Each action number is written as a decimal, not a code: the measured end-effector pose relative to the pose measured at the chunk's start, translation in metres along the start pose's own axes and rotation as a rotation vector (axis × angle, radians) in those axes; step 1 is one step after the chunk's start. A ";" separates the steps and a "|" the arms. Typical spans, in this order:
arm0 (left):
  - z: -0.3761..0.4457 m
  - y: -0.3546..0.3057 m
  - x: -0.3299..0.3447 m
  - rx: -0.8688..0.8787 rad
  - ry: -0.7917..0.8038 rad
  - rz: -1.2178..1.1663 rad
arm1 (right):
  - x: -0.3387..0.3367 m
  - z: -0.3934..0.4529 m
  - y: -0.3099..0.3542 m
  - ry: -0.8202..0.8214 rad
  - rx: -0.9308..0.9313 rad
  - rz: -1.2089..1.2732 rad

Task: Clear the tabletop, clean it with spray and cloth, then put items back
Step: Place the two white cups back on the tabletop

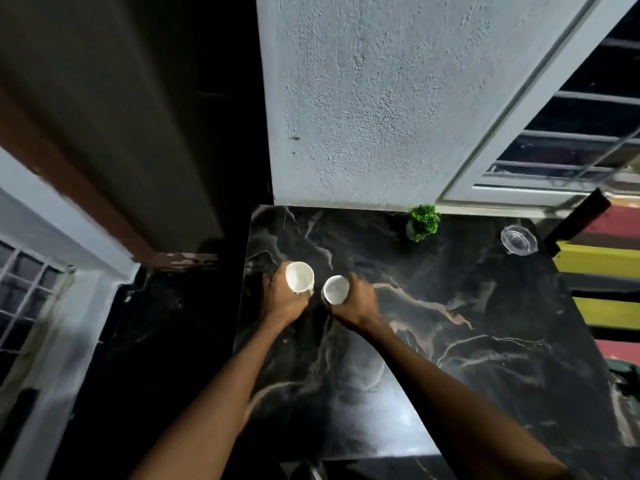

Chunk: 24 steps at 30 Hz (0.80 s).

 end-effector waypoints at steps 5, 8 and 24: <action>0.070 0.013 -0.003 -0.062 -0.040 0.054 | 0.011 0.079 0.002 -0.008 0.062 0.032; 0.111 0.015 0.003 -0.048 -0.046 0.071 | 0.021 0.124 0.008 -0.021 0.082 0.061; 0.217 0.034 0.033 -0.051 -0.062 0.118 | 0.052 0.235 0.030 -0.115 0.149 0.140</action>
Point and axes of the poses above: each hand's wrist, its own z-axis towards the middle knuckle, its own x-axis out of the palm, y = z × x, the point moved 6 cm from there along z, towards the middle knuckle, and after that the axes turned 2 degrees about -z, right-handed, at the moved point
